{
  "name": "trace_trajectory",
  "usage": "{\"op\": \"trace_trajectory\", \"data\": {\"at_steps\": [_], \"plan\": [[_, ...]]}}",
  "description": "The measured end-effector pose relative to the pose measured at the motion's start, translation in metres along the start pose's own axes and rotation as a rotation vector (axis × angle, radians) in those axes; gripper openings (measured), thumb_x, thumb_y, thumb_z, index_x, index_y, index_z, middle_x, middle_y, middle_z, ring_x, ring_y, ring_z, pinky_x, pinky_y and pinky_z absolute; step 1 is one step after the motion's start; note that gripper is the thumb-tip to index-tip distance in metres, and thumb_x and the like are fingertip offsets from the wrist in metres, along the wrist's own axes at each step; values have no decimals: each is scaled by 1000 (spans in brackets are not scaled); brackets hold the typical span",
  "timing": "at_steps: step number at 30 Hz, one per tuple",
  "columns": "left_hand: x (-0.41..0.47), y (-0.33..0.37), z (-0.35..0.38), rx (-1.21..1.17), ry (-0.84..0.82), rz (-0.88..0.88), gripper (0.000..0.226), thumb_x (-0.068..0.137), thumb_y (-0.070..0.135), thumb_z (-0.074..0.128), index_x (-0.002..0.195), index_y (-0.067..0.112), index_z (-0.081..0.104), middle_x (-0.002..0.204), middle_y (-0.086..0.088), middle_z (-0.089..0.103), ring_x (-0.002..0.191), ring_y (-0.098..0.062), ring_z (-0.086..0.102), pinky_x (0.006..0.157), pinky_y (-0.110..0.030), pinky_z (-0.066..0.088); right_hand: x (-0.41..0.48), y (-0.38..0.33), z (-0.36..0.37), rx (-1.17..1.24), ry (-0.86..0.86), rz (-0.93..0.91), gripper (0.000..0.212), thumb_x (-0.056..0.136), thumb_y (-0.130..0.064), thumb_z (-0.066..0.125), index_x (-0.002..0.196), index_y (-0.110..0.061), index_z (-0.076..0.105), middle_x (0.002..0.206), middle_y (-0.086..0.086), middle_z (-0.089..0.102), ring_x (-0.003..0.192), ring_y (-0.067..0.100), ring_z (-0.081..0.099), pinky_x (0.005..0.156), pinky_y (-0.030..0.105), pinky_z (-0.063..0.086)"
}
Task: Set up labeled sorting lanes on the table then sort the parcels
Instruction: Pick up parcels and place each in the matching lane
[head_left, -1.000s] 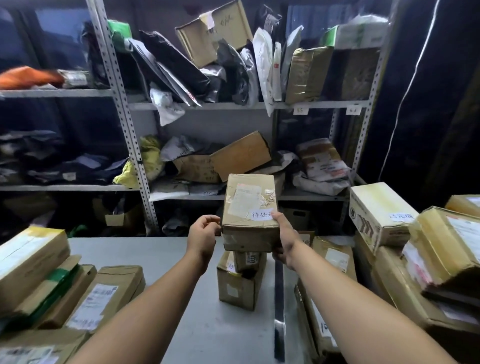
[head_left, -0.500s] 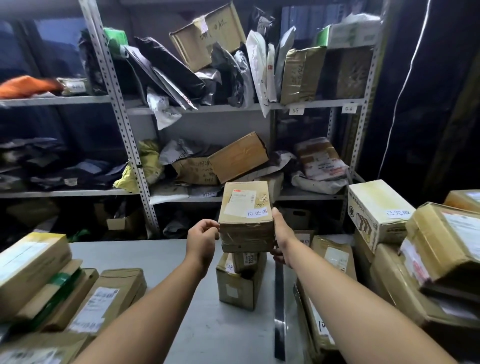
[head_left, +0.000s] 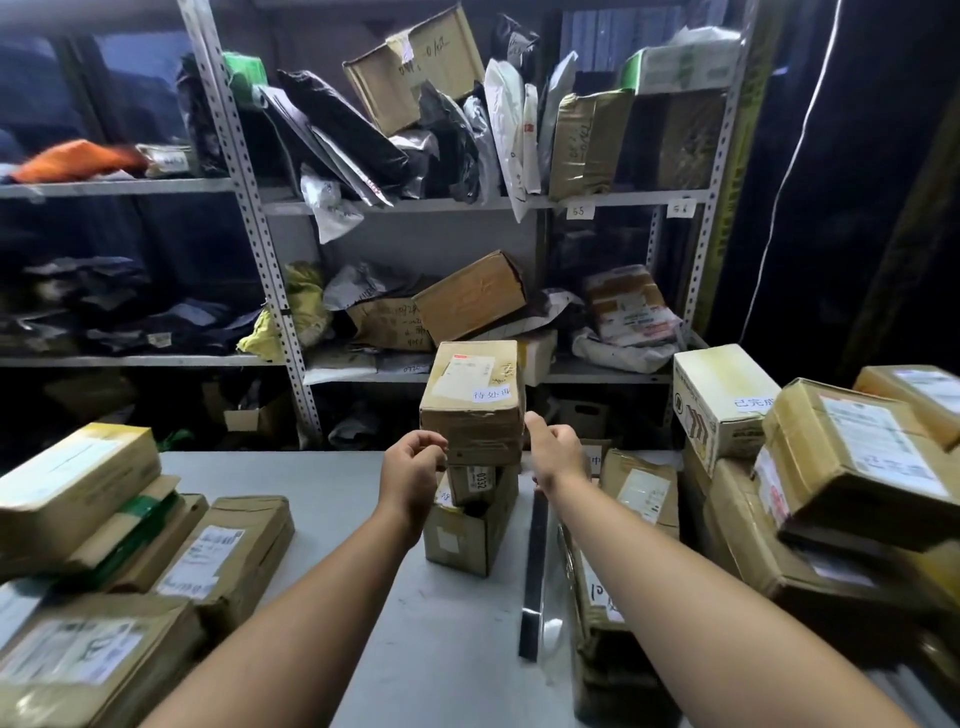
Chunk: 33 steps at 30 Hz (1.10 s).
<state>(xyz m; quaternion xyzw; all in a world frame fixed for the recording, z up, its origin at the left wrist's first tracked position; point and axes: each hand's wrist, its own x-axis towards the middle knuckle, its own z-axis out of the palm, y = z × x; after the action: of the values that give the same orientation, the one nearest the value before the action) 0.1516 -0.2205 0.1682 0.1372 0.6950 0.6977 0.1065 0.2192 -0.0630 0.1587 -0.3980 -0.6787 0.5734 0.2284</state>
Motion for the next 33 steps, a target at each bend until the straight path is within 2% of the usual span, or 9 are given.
{"op": "trace_trajectory", "data": {"at_steps": [4, 8, 13, 17, 20, 22, 28, 30, 33], "plan": [[-20, -2, -10, -9, 45, -28, 24, 87, -8, 45, 80, 8, 61, 75, -7, 56, 69, -18, 48, 57, -26, 38, -24, -3, -10, 59, 134, -282, 27, 91, -43, 58, 108, -23, 63, 103, -1, 68, 97, 20, 63, 80, 33, 50], [-40, -14, -40, 9, 134, -80, 25, 89, -5, 44, 80, 10, 63, 77, -8, 56, 73, -19, 49, 57, -27, 38, -60, -11, 13, 89, -4, -407, 5, 95, -22, 62, 98, -20, 65, 86, -10, 64, 81, 4, 58, 64, 21, 41], [-65, -43, -92, 59, 231, -167, 24, 88, 0, 44, 82, 14, 63, 77, -7, 58, 75, -20, 51, 59, -28, 38, -91, 16, 89, 9, -277, -302, 6, 93, -23, 61, 97, -20, 65, 88, 0, 67, 84, 20, 63, 66, 30, 47], [-76, -76, -148, 68, 312, -218, 24, 86, 0, 45, 81, 14, 63, 74, -3, 57, 73, -18, 52, 60, -29, 37, -111, 67, 157, -185, -515, -158, 22, 86, -41, 64, 98, -23, 64, 99, 6, 71, 92, 29, 68, 82, 46, 58], [-77, -98, -193, 52, 370, -266, 25, 86, -3, 44, 80, 13, 63, 71, -2, 55, 70, -17, 50, 57, -28, 36, -122, 89, 201, -262, -646, -9, 30, 91, -45, 64, 107, -18, 62, 106, 7, 67, 94, 27, 66, 73, 39, 55], [-71, -108, -223, 54, 392, -288, 26, 85, -4, 44, 77, 14, 62, 68, -3, 54, 70, -19, 49, 57, -28, 35, -124, 94, 233, -303, -716, 64, 34, 94, -43, 62, 111, -15, 61, 110, 10, 66, 99, 27, 66, 75, 39, 57], [-33, -136, -312, 3, 455, -355, 28, 81, -8, 46, 73, 13, 63, 63, -3, 54, 60, -18, 44, 53, -26, 34, -124, 96, 340, -324, -750, 215, 60, 97, -40, 61, 133, 7, 51, 130, 29, 59, 120, 41, 60, 95, 52, 56], [-16, -144, -342, -27, 464, -379, 29, 82, -11, 43, 73, 10, 61, 60, -4, 51, 55, -17, 41, 47, -22, 33, -122, 99, 374, -316, -742, 274, 61, 95, -44, 63, 130, 4, 53, 122, 25, 63, 121, 39, 60, 92, 49, 58], [13, -153, -378, -28, 437, -398, 28, 87, -8, 43, 77, 10, 62, 68, -6, 54, 64, -19, 47, 46, -24, 33, -115, 103, 420, -292, -687, 333, 58, 88, -56, 65, 124, -12, 54, 114, 7, 59, 112, 29, 61, 87, 46, 60]]}}
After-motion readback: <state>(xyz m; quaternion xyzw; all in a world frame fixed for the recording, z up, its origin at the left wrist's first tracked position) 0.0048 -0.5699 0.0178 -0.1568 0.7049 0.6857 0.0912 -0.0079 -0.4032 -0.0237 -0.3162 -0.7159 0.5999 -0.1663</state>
